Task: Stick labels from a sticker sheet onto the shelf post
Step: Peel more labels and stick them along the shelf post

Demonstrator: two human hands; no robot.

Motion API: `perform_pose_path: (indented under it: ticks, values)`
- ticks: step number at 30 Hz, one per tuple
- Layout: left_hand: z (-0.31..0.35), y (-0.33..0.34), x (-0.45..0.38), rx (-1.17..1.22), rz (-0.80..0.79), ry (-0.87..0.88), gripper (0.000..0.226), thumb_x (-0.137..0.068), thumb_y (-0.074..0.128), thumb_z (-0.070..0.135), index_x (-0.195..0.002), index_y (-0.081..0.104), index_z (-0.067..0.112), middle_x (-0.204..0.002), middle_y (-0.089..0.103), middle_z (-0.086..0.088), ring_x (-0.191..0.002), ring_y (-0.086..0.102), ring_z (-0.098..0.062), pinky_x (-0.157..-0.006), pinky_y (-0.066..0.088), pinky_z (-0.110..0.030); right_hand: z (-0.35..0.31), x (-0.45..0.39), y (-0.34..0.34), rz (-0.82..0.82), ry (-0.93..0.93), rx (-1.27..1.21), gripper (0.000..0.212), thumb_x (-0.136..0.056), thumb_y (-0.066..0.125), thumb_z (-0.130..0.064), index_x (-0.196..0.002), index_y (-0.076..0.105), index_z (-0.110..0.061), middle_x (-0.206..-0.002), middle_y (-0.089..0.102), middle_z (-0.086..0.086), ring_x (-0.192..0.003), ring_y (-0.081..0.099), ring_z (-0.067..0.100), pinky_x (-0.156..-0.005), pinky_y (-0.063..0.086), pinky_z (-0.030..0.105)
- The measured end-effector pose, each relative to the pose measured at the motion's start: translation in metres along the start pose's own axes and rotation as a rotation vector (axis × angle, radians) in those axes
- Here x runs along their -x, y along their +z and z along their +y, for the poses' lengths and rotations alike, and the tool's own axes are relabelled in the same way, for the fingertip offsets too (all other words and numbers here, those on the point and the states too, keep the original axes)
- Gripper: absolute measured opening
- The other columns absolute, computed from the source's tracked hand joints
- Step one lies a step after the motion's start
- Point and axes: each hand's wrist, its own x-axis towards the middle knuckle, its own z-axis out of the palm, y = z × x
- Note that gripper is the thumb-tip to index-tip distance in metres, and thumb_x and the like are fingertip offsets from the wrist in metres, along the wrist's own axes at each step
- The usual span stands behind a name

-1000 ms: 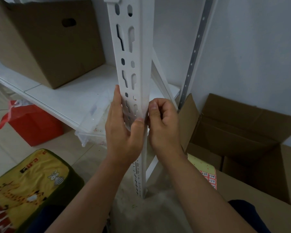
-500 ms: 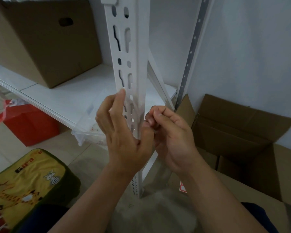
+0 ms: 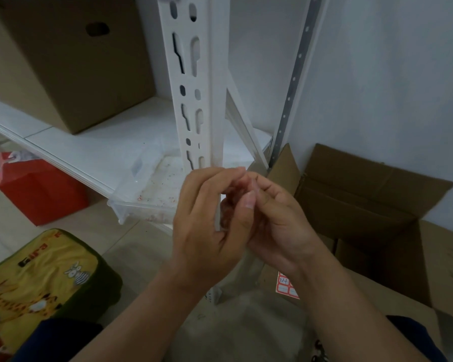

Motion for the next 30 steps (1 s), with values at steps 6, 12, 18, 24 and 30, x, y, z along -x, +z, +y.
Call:
perform_pose_path:
  ticks: [6, 12, 18, 24, 30]
  values:
    - [0.009, -0.002, -0.003, 0.087, -0.022, -0.046, 0.015, -0.090, 0.059, 0.014, -0.105, 0.058, 0.011, -0.095, 0.059, 0.002, -0.086, 0.059, -0.013, -0.081, 0.046, -0.020, 0.003, -0.004, -0.007, -0.023, -0.041, 0.041, 0.050, -0.078, 0.075, -0.031, -0.107, 0.053, 0.003, -0.096, 0.066, 0.011, -0.085, 0.064, 0.017, -0.073, 0.055, 0.027]
    - [0.012, -0.004, -0.005, 0.110, -0.050, -0.090, 0.011, -0.091, 0.059, 0.014, -0.102, 0.060, 0.013, -0.093, 0.059, 0.007, -0.086, 0.057, -0.001, -0.079, 0.046, -0.014, 0.001, -0.006, -0.010, 0.089, -0.115, 0.191, 0.047, -0.071, 0.074, -0.035, -0.096, 0.056, 0.000, -0.085, 0.067, 0.008, -0.076, 0.067, 0.015, -0.066, 0.055, 0.024]
    - [0.006, -0.007, -0.007, 0.122, -0.105, -0.141, 0.007, -0.092, 0.061, 0.016, -0.099, 0.063, 0.013, -0.089, 0.059, 0.013, -0.080, 0.059, 0.000, -0.072, 0.049, -0.015, -0.005, -0.006, -0.021, 0.229, -0.214, 0.530, 0.039, -0.071, 0.080, -0.045, -0.087, 0.064, -0.013, -0.079, 0.064, 0.002, -0.080, 0.060, 0.025, -0.072, 0.052, 0.032]
    - [-0.001, -0.008, -0.011, 0.126, -0.215, -0.145, 0.011, -0.096, 0.049, 0.012, -0.089, 0.056, 0.008, -0.075, 0.051, 0.012, -0.073, 0.053, -0.002, -0.066, 0.042, -0.010, -0.006, -0.002, -0.020, 0.242, -0.211, 0.625, 0.024, -0.078, 0.073, -0.035, -0.084, 0.063, -0.014, -0.070, 0.061, -0.003, -0.066, 0.057, 0.013, -0.063, 0.048, 0.026]
    - [0.007, -0.007, -0.012, 0.222, -0.143, -0.282, 0.021, -0.101, 0.038, 0.013, -0.089, 0.043, 0.029, -0.074, 0.054, 0.021, -0.065, 0.054, 0.007, -0.059, 0.040, -0.004, -0.006, 0.002, -0.011, 0.086, 0.012, 0.118, 0.047, -0.082, 0.051, -0.051, -0.085, 0.071, -0.009, -0.067, 0.053, 0.005, -0.065, 0.055, 0.017, -0.064, 0.048, 0.027]
